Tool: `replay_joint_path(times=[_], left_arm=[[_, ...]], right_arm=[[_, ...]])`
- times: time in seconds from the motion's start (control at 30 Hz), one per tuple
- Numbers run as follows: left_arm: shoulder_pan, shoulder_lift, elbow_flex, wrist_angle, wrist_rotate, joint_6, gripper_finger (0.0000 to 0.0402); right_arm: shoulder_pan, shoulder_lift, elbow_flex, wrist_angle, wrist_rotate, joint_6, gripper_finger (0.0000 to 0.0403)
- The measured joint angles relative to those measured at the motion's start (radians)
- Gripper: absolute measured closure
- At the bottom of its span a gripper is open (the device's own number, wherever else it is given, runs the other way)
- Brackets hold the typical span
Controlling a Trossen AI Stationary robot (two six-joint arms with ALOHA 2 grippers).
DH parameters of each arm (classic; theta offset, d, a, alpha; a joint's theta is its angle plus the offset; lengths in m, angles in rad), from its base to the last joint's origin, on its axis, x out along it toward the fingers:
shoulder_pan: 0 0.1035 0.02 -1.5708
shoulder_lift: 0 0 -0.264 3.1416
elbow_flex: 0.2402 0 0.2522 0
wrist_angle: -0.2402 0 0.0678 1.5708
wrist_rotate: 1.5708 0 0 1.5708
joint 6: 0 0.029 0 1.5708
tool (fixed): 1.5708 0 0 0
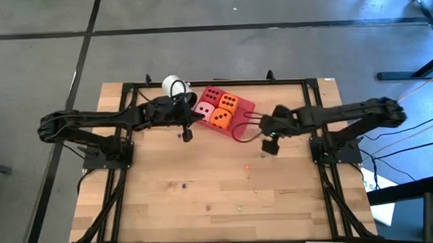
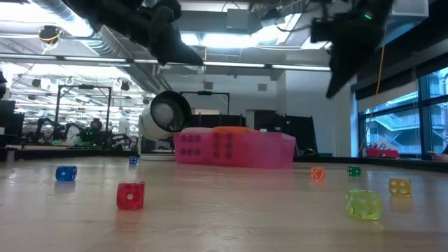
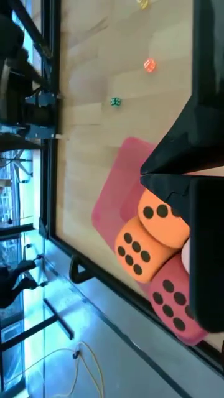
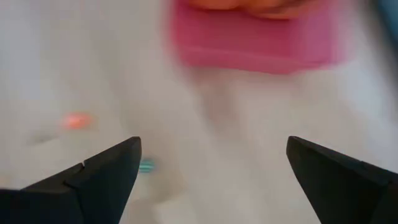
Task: Pick & Place Dice
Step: Put the small green die into the red bin
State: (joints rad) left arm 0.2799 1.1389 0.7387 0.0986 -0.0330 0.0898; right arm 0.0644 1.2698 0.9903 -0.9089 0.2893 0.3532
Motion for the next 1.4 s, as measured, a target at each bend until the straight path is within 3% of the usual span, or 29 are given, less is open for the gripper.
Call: replay_joint_path(times=[0.17, 0.3, 0.4, 0.6, 0.77, 0.83, 1.0, 1.4], left_arm=[[-0.006, 0.006, 0.0, 0.001, 0.0, 0.0, 0.0398], [-0.005, 0.006, 0.0, 0.011, -0.001, -0.001, 0.0401], [-0.005, 0.006, 0.0, 0.01, -0.001, -0.001, 0.0401], [-0.005, 0.006, 0.0, 0.01, -0.002, -0.032, 0.0399], [-0.005, 0.006, 0.0, 0.01, -0.002, -0.034, 0.0401], [-0.005, 0.006, 0.0, 0.01, -0.002, -0.03, 0.04], [-0.005, 0.006, 0.0, 0.01, -0.002, -0.039, 0.0399], [-0.005, 0.006, 0.0, 0.01, -0.003, -0.034, 0.0399]], right_arm=[[0.014, -0.174, -0.33, 0.457, -0.225, -0.082, 0.0003], [0.024, -0.216, -0.476, 0.784, -0.221, -0.147, 0.0003], [0.03, -0.211, -0.533, 0.888, -0.22, -0.197, 0.0003], [0.029, -0.187, -0.548, 0.901, -0.21, -0.219, 0.0003], [0.029, -0.156, -0.548, 0.91, -0.017, -0.232, 0.0003], [0.025, -0.141, -0.548, 0.905, 0.009, -0.284, 0.0004], [0.025, -0.097, -0.548, 0.884, -0.122, -0.299, 0.0033], [0.025, -0.01, -0.548, 0.754, -0.213, -0.084, 0.0143]])
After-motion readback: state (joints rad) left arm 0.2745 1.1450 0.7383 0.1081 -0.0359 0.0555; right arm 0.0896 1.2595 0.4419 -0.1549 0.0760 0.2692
